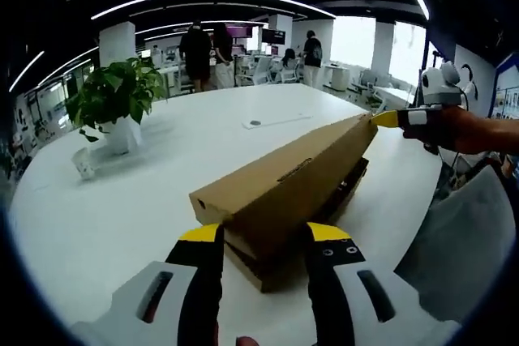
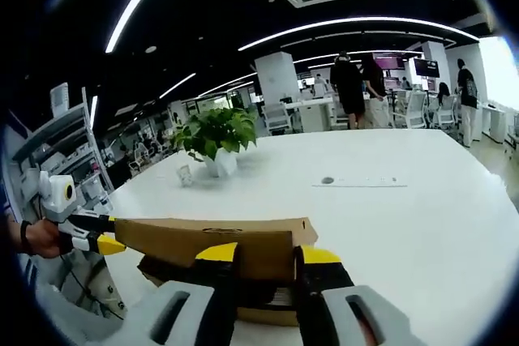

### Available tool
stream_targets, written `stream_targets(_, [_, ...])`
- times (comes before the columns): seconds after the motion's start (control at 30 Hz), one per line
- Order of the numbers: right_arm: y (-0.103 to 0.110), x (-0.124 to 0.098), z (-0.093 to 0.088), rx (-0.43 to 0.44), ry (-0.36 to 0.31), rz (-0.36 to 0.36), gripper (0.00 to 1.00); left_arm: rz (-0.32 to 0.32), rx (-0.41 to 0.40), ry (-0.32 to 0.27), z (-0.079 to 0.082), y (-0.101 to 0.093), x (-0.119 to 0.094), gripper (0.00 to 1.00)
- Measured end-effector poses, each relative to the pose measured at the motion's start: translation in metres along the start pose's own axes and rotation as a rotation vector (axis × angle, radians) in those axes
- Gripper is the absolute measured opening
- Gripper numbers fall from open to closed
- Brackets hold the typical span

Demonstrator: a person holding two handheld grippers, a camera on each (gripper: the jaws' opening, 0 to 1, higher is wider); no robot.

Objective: Operate the shoe box by opening the lid, removing the specified soft item, and placing it in the target area until the item is outside and the box remains undamaged.

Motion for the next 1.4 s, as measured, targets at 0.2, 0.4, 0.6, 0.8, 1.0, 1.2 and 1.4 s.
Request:
stream_targets(0.2, [0.002,0.006,0.016,-0.019,-0.030,0.003,0.23,0.057,0.060,-0.012,0.014,0.006,-0.001,0.33])
stream_targets(0.4, [0.003,0.013,0.030,-0.051,-0.045,0.007,0.23,0.116,0.080,-0.028,0.025,0.013,0.004,0.28])
stream_targets(0.6, [0.004,0.017,0.038,-0.083,-0.053,0.018,0.24,0.157,0.060,-0.053,0.034,0.022,0.009,0.25])
stream_targets(0.8, [0.006,0.009,0.040,-0.104,-0.074,0.022,0.25,0.214,0.018,-0.074,0.044,0.032,0.010,0.11])
stream_targets(1.0, [-0.002,0.009,0.025,-0.134,-0.012,-0.005,0.24,0.226,-0.010,-0.094,0.053,0.042,0.014,0.05])
stream_targets(1.2, [-0.012,0.021,0.030,-0.129,-0.005,-0.039,0.24,0.230,-0.006,-0.093,0.062,0.048,0.017,0.04])
stream_targets(1.4, [-0.017,0.038,0.035,-0.161,0.024,-0.050,0.22,0.232,-0.015,-0.096,0.064,0.051,0.019,0.03])
Point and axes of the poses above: the point that each gripper's makers call its tool centre point, and the gripper's own axes: x roughly forward along the fingers, y roughly to its left, z roughly out of its top, the point moved 10 cm from there along -x, roughly backward along the fingers, and after that the axes turned 1 degree about -y, right-handed, at the moved point
